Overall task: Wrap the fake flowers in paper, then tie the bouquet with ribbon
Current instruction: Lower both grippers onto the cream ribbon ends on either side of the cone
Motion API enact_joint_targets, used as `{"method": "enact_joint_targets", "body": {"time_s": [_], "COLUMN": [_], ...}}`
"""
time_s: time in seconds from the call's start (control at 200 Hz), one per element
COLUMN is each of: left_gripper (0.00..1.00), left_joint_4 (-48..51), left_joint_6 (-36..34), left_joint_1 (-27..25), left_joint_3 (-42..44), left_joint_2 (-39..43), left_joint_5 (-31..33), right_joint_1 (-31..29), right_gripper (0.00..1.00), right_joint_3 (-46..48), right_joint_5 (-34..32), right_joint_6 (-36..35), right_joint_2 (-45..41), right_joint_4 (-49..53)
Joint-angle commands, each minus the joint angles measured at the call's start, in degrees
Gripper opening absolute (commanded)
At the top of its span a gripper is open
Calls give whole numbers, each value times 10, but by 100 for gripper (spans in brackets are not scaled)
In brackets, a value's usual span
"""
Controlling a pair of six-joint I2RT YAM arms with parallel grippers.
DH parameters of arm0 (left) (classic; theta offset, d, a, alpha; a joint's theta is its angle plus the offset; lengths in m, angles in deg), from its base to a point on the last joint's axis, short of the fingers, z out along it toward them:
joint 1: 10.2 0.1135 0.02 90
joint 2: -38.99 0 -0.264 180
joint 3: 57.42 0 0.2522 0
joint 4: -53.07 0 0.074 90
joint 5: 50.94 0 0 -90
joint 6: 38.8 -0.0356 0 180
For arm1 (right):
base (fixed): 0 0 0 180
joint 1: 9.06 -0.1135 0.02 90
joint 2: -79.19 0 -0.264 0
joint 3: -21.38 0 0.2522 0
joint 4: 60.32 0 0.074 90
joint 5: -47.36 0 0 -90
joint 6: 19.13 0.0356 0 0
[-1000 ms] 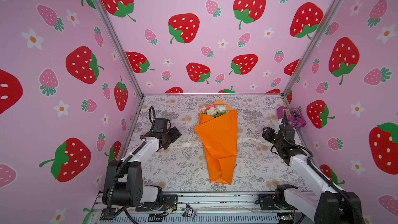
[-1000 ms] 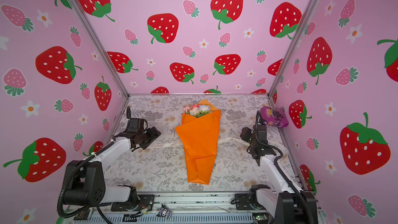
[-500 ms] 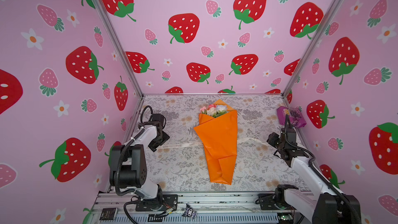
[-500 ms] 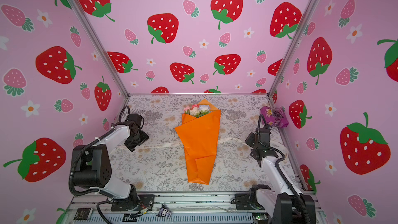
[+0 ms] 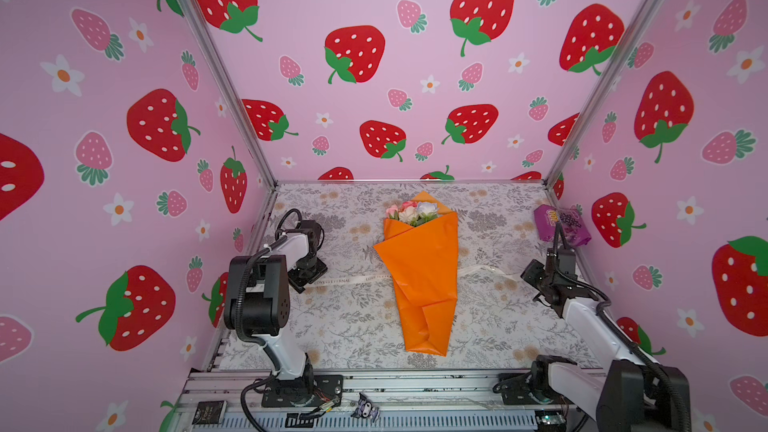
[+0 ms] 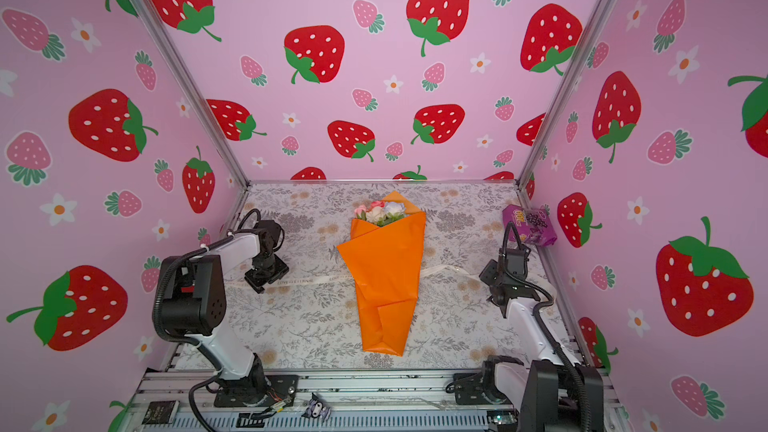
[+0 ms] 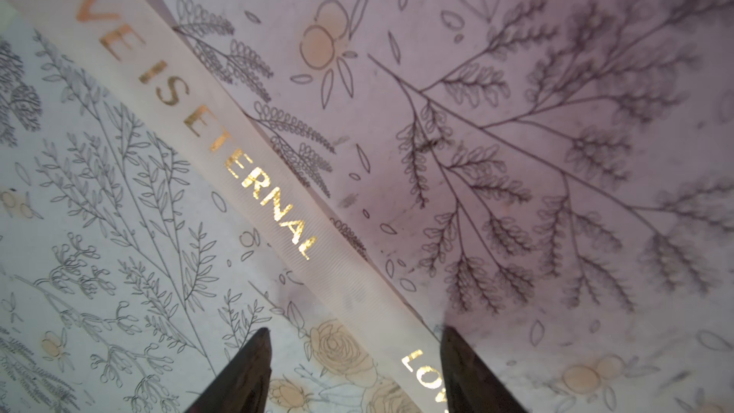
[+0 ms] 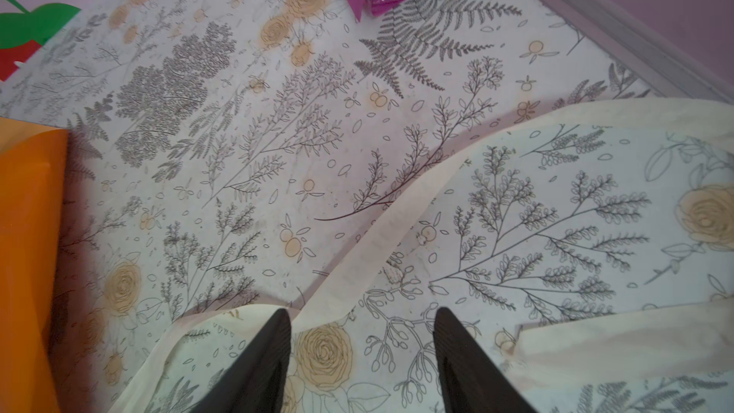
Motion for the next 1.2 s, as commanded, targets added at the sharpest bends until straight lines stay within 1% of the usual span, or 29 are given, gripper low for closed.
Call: {"method": "enact_joint_targets", "body": {"time_s": [0.0,0.085,0.165,0.31,0.355,0.385,0.41,0.435,0.495,0.505,0.52,0.69,0.745,0.76,0.79,0.82,0.855,0.905,0.951,0.981,1.071,1.196], "left_gripper": [64,60,53,25,22,16,15,10,7,3,0,0,5,10,18,23,31,46,56,61,72,73], "left_joint_4": [39,33,15,-14,-18,-21,-23,-24,-29,-30,-31,-39,-37,-38,-40,-41,-41,-42,-42,-46,-56,-73], "left_joint_6": [15,12,4,-4,-4,-4,-5,-6,-10,-11,-11,-22,-21,-21,-20,-18,-16,-14,-12,-12,-11,-2], "left_joint_1": [-2,-3,-2,-3,-4,-4,-4,-5,-4,-4,-5,-8,-11,-10,-11,-9,-8,-4,1,4,13,31], "left_joint_3": [-10,-9,-5,4,4,4,5,5,6,6,7,11,14,16,19,22,26,29,32,35,46,63], "left_joint_2": [-36,-39,-36,-39,-39,-38,-38,-37,-36,-35,-35,-13,4,10,21,31,41,52,59,62,65,51], "left_joint_5": [38,37,18,-20,-24,-25,-26,-27,-31,-32,-33,-38,-33,-31,-29,-26,-22,-16,-17,-20,-26,-63], "right_joint_1": [17,24,28,45,52,55,58,61,66,67,67,73,73,73,73,73,73,73,73,73,73,73], "right_gripper": [61,61,61,61,61,61,61,61,61,61,61,61,61,61,60,60,60,60,60,60,60,60], "right_joint_3": [-11,-9,-9,-12,-13,-13,-13,-12,-13,-12,-12,-11,-11,-11,-11,-11,-12,-12,-12,-12,-10,-8], "right_joint_5": [20,34,36,39,44,48,51,53,55,56,56,67,74,76,80,83,88,95,98,100,103,102], "right_joint_6": [-6,-7,-7,-13,-14,-14,-16,-17,-20,-20,-21,-25,-26,-26,-27,-28,-30,-31,-32,-33,-35,-39], "right_joint_2": [26,44,55,70,74,77,78,80,81,81,81,78,76,76,76,77,77,79,80,79,80,76], "right_joint_4": [12,4,-3,-7,-8,-8,-10,-11,-12,-12,-12,-14,-17,-16,-16,-15,-15,-16,-15,-15,-13,-11]}}
